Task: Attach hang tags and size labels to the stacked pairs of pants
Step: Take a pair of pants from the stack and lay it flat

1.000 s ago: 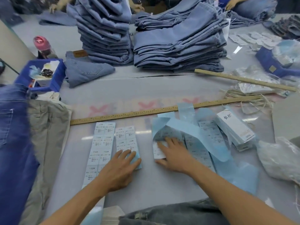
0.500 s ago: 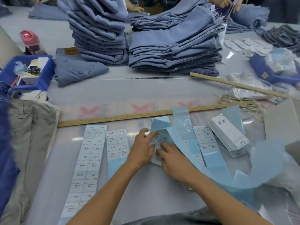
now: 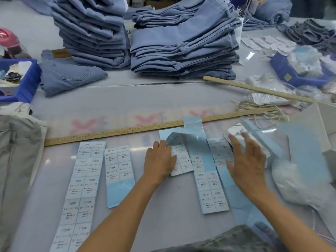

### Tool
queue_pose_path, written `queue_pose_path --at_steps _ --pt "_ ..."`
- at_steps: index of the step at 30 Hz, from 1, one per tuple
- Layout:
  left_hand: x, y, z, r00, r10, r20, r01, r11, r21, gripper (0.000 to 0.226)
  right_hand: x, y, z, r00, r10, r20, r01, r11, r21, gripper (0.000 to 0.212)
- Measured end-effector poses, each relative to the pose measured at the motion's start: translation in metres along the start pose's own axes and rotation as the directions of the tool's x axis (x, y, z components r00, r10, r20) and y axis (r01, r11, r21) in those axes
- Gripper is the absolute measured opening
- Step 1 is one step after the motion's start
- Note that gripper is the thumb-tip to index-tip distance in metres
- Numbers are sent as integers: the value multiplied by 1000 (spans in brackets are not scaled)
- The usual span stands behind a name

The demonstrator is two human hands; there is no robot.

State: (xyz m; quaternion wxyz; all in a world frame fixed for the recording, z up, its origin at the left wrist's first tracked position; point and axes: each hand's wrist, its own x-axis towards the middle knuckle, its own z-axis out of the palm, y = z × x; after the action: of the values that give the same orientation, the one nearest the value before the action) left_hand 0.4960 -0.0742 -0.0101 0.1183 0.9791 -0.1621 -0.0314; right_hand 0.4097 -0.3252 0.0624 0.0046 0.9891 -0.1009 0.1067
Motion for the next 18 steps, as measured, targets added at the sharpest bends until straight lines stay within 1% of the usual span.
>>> queue_pose_path --at_steps 2,4,5,7,8,9,10,11,12,13,14,16,18 --pt "-1 0 2 1000 30 -2 -30 998 50 49 17 11 2 994 108 8 -108 987 117 82" --pt "-5 0 4 999 46 -2 -46 996 82 54 38 15 4 981 195 18 -191 937 293 61" --pt "-7 -1 6 999 53 -6 -53 995 87 54 49 15 5 976 219 12 -207 902 378 49" --pt "-12 -3 8 997 66 -26 -64 993 95 51 72 1 6 972 233 -43 -181 846 501 23" --pt "-14 -3 9 996 73 -42 -68 992 102 49 83 -13 6 965 253 -75 -170 813 556 16" --pt "-16 -3 10 995 78 -55 -72 992 105 49 93 -29 5 956 281 -84 -176 777 604 14" --pt "-18 -3 10 995 82 -61 -75 992 106 50 101 -48 6 957 286 -48 -191 747 636 16" --pt "-18 -3 9 994 86 -64 -79 992 103 51 105 -66 7 971 237 37 -205 737 644 18" --pt "-18 -4 9 994 90 -66 -83 992 95 52 105 -83 12 981 134 143 -195 745 638 21" --pt "-18 -4 8 994 92 -66 -86 993 86 52 100 -97 18 971 13 238 -167 751 639 24" --pt "-17 -4 7 994 92 -62 -87 993 79 52 92 -108 25 950 -88 298 -133 752 645 27" --pt "-14 -4 3 995 84 -51 -81 995 65 50 74 -119 40 916 -215 340 -44 787 615 33" --pt "-12 -9 0 994 99 -48 -99 995 0 46 61 -122 54 878 -276 390 61 875 481 37"
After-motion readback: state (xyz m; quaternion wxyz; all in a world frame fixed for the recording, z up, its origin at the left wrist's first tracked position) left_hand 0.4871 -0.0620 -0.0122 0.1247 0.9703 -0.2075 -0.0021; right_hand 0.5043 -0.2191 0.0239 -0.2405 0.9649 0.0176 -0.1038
